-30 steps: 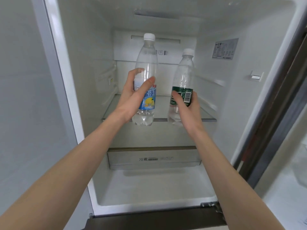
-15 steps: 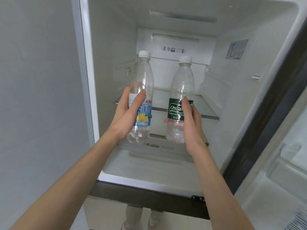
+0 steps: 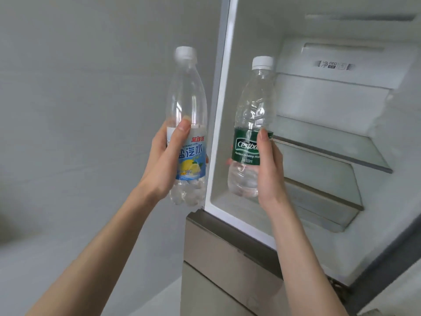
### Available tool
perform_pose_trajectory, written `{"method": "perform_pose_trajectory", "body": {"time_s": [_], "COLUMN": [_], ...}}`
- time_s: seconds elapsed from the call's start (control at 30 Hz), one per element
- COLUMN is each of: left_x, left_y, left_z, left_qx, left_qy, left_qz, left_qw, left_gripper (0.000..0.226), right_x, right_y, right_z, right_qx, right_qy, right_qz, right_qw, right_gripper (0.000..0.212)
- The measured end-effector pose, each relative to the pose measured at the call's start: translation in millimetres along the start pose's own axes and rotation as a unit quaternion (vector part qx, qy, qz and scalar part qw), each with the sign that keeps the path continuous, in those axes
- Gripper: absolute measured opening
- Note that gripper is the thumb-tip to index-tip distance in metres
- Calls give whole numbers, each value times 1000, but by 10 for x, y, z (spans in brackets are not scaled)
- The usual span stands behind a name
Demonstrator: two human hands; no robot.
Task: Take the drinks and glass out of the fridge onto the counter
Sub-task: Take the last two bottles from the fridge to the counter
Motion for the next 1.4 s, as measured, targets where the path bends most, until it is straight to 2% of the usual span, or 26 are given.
{"method": "perform_pose_trajectory", "body": {"time_s": [0.13,0.23,0.57,0.73,0.87,0.97,1.1,1.17,1.3,1.4], "left_x": [-356,-680,-2102,-2878,-3549,-4068,-4754,-5084,-5745,-6202], "left_y": [295,517,1381,1825,2179,2435,2753,2888,3120,3325], "left_z": [-582,-1010,-2308,-2859,-3214,-3439,-3672,-3752,-3924,-4012], "left_qx": [16,28,101,128,146,195,234,242,257,273], "left_qy": [47,82,213,305,358,391,423,447,521,567], "left_qz": [40,62,95,112,131,141,152,156,156,154], "left_qw": [998,994,967,937,913,888,862,847,799,762], "left_gripper": [82,81,71,67,63,61,94,97,70,64], "right_x": [-147,-322,-1224,-1814,-2293,-2692,-3291,-3592,-4164,-4585], "right_y": [10,11,-96,-236,-359,-450,-586,-661,-829,-952], "right_z": [649,1160,2914,3681,4184,4549,5043,5279,5790,6206], "right_qx": [28,58,98,124,157,159,177,182,196,212], "right_qy": [-71,-131,-282,-352,-398,-431,-473,-498,-555,-595], "right_qz": [6,14,13,24,38,36,24,35,44,46], "right_qw": [997,990,954,928,903,887,863,847,807,774], "right_gripper": [56,51,73,88,68,65,58,53,51,53]}}
Point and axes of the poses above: each hand's wrist, its own x-axis towards the middle knuckle, its own z-axis out of the palm, y = z × x, the point moved 3 cm from there along x, towards the middle knuckle, and after that the axes turned 4 degrees about -y, right-handed, at the moved point
